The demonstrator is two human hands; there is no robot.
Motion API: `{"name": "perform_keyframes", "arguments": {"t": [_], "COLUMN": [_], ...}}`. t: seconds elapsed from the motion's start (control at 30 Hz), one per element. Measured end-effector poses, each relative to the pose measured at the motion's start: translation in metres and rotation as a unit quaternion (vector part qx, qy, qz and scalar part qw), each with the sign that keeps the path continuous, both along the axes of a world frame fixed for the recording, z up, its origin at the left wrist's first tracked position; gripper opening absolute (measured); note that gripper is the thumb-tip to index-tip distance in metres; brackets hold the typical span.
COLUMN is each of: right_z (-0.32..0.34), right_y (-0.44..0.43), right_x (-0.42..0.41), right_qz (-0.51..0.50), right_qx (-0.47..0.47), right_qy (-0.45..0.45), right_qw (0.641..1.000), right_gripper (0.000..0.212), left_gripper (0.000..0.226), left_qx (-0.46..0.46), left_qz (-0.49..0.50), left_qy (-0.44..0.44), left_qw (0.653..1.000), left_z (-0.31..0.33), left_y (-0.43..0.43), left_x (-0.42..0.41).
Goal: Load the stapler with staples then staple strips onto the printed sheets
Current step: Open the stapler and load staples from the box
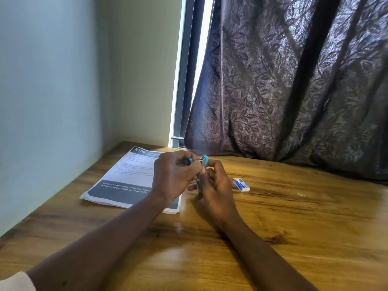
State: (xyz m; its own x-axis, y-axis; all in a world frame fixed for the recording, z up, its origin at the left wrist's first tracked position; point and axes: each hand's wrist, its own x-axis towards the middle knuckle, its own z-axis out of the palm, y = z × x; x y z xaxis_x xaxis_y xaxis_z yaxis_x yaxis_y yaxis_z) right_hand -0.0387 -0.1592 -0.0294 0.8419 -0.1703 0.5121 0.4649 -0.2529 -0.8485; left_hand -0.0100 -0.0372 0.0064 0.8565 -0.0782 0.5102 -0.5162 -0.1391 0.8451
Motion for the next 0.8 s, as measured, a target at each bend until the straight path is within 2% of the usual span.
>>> {"name": "perform_keyframes", "arguments": {"t": [0.1,0.17,0.3,0.47,0.53,0.6,0.67,0.8], "right_z": [0.001,0.003,0.007,0.004,0.006,0.011,0.016,0.021], "right_y": [0.004,0.008,-0.001,-0.009,-0.012,-0.017,-0.024,-0.035], "right_x": [-0.001,-0.002,0.000,0.006,0.007,0.010,0.009,0.003], "right_qz": [0.014,0.019,-0.037,-0.085,-0.099,-0.094,-0.062,-0.028], "right_qx": [0.017,0.044,0.185,0.154,0.180,0.249,0.329,0.429], "right_qy": [0.015,0.026,0.060,0.075,0.088,0.086,0.061,0.068], "right_qw": [1.000,0.999,0.980,0.982,0.975,0.960,0.940,0.900], "right_gripper": [0.014,0.013,0.015,0.021,0.023,0.026,0.012,0.017], "left_gripper": [0.015,0.010,0.010,0.004,0.009,0.011,0.014,0.013], "left_qx": [-0.024,-0.037,-0.103,-0.137,-0.165,-0.201,-0.229,-0.255], "left_qz": [0.004,0.012,-0.005,-0.033,-0.041,-0.053,-0.064,-0.055], "left_qy": [0.017,0.022,0.059,0.060,0.063,0.070,0.078,0.100], "left_qw": [1.000,0.999,0.993,0.988,0.983,0.976,0.968,0.960], "left_z": [0.000,-0.001,-0.006,-0.009,-0.007,-0.004,-0.003,-0.004], "left_y": [-0.005,-0.009,-0.015,-0.011,-0.006,-0.001,0.003,0.012], "left_x": [-0.003,-0.005,-0.006,-0.004,0.002,0.006,0.009,0.019]}}
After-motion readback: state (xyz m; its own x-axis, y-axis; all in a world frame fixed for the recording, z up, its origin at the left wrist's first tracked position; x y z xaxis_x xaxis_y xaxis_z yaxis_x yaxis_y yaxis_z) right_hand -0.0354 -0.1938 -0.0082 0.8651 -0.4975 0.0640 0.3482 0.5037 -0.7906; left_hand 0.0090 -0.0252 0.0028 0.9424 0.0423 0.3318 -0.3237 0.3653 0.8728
